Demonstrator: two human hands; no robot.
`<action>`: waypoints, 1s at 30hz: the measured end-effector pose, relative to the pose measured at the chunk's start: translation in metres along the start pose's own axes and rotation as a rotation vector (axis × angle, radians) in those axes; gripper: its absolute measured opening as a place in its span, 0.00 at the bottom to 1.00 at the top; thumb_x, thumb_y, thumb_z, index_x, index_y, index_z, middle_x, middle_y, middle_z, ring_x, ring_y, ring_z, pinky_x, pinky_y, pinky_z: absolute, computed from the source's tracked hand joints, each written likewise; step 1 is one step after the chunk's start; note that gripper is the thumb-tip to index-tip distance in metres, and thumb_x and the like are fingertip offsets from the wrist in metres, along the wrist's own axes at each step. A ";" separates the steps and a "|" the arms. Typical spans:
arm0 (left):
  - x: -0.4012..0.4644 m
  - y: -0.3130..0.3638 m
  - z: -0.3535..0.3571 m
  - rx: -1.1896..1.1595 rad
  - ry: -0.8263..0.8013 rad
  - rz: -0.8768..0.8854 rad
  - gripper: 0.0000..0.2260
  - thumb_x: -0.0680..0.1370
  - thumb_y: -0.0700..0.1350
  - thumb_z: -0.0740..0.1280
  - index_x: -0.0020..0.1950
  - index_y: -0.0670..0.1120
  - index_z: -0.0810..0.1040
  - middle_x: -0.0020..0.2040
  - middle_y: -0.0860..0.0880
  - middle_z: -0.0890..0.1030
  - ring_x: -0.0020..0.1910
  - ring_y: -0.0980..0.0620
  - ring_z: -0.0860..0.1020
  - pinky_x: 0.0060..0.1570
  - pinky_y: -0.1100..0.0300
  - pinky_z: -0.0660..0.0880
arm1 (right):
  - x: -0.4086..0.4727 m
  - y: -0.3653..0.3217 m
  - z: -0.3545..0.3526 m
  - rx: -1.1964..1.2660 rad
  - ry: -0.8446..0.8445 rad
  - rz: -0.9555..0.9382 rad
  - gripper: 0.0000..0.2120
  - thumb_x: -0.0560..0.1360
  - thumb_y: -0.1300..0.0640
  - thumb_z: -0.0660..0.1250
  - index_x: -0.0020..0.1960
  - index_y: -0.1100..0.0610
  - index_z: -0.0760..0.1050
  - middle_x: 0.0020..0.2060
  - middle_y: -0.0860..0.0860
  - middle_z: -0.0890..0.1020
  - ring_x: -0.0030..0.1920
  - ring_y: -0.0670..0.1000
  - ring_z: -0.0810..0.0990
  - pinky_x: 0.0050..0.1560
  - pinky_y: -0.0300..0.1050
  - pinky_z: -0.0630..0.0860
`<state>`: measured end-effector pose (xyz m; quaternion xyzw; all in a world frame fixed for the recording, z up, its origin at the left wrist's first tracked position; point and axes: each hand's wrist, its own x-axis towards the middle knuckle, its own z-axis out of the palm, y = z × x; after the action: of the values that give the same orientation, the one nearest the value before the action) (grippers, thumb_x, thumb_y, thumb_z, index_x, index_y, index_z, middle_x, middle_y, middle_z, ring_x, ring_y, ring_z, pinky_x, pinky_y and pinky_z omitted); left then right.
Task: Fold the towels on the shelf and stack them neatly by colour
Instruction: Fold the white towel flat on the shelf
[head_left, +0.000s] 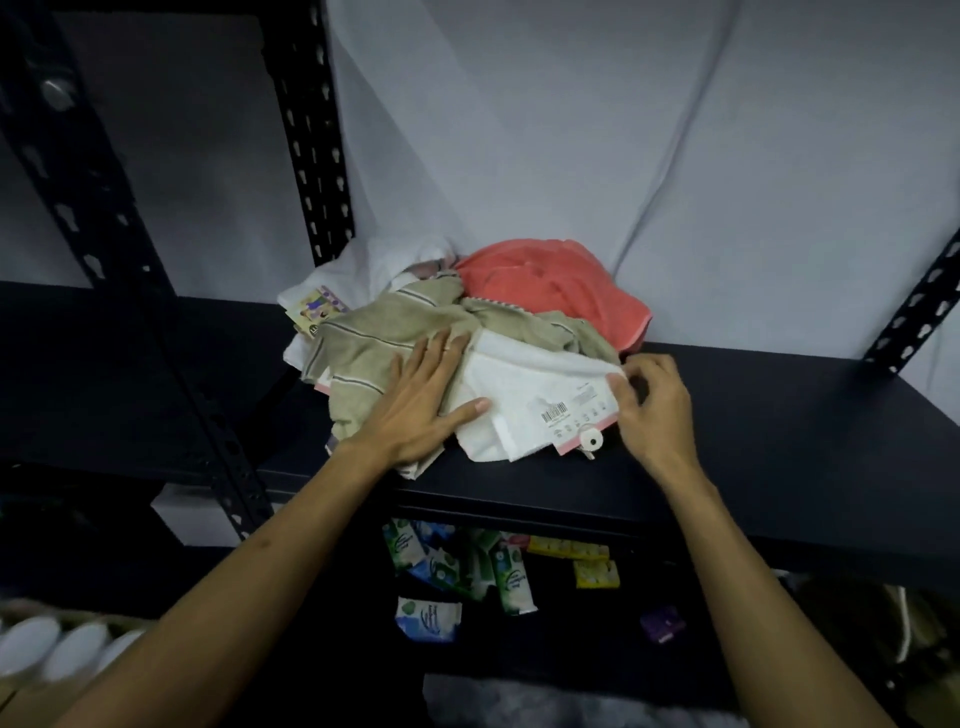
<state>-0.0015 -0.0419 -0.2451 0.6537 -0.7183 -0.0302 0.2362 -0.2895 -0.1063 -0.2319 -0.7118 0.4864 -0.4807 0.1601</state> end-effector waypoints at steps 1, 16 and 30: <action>0.003 0.000 0.001 -0.009 0.009 -0.013 0.38 0.79 0.71 0.53 0.82 0.59 0.36 0.83 0.53 0.40 0.82 0.50 0.39 0.79 0.38 0.41 | 0.001 0.005 -0.004 0.043 0.030 0.017 0.02 0.79 0.62 0.67 0.48 0.57 0.76 0.53 0.51 0.76 0.48 0.45 0.75 0.52 0.38 0.74; 0.051 0.076 0.013 0.003 0.102 0.203 0.23 0.78 0.59 0.68 0.72 0.56 0.75 0.67 0.48 0.76 0.64 0.45 0.74 0.63 0.51 0.72 | 0.000 0.047 -0.047 0.226 0.032 0.305 0.08 0.79 0.51 0.69 0.57 0.49 0.79 0.54 0.47 0.81 0.53 0.45 0.80 0.48 0.41 0.77; 0.086 0.074 -0.004 -0.425 0.174 0.018 0.07 0.74 0.45 0.77 0.50 0.44 0.87 0.44 0.53 0.86 0.41 0.57 0.81 0.45 0.65 0.75 | -0.002 0.093 -0.065 -0.287 -0.143 0.155 0.07 0.77 0.51 0.69 0.52 0.53 0.77 0.47 0.49 0.72 0.51 0.54 0.74 0.57 0.58 0.73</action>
<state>-0.0714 -0.1119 -0.1897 0.5829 -0.6787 -0.1222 0.4297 -0.3945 -0.1329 -0.2661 -0.7200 0.5909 -0.3408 0.1275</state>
